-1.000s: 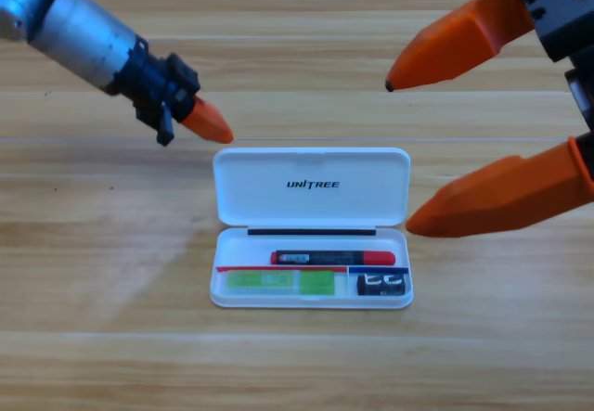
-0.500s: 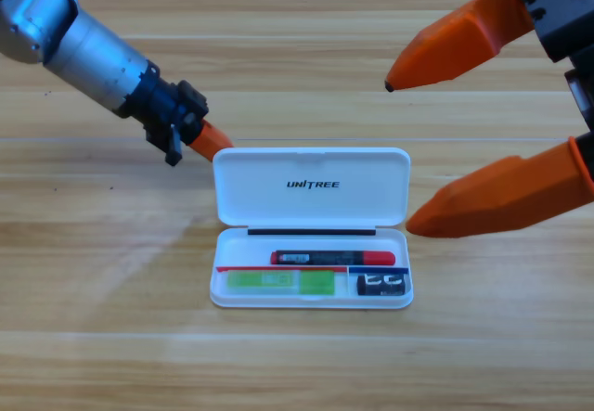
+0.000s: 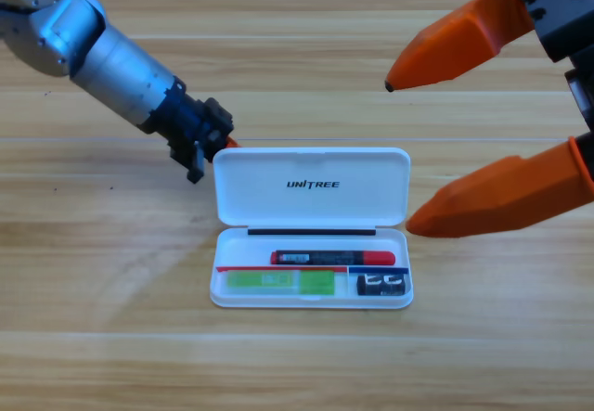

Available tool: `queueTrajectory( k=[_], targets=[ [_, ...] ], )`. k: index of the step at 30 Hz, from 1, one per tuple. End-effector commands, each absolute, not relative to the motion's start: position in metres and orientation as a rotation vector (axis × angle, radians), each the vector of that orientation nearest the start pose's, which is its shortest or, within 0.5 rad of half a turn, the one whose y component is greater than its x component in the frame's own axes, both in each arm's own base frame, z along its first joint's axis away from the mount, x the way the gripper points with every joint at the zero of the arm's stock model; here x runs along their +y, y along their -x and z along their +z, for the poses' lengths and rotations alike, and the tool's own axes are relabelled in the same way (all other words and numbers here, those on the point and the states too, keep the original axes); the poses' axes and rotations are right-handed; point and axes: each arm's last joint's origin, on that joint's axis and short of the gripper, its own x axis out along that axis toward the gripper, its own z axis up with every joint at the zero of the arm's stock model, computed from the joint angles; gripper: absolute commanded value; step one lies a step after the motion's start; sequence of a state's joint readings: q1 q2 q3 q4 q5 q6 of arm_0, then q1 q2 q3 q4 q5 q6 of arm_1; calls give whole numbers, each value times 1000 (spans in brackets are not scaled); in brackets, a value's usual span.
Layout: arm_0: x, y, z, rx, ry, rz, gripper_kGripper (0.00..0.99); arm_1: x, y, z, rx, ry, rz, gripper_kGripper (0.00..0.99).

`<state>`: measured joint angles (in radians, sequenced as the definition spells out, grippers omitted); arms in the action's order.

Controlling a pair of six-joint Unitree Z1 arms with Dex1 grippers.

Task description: Clean up eraser and pencils

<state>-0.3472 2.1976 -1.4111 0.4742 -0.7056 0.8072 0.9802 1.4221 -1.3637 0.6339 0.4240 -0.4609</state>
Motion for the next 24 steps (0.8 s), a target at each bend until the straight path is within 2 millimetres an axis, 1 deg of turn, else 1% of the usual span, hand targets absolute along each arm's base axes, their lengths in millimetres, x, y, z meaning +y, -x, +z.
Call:
queueTrajectory(
  k=[1, 6, 9, 24],
  targets=[
    [-190, -389, 147, 910, -375, -1393, 0, 232, -127, 405, 458, 571, 1518, 943],
    [-193, -385, 147, 924, -377, -1407, 0, 232, -126, 406, 456, 569, 1518, 943],
    [-195, -383, 151, 927, -379, -1413, 0, 232, -126, 406, 456, 569, 1518, 943],
    [-198, -357, 189, 912, -406, -1445, 0, 233, -127, 405, 461, 564, 1519, 943]
  ],
)
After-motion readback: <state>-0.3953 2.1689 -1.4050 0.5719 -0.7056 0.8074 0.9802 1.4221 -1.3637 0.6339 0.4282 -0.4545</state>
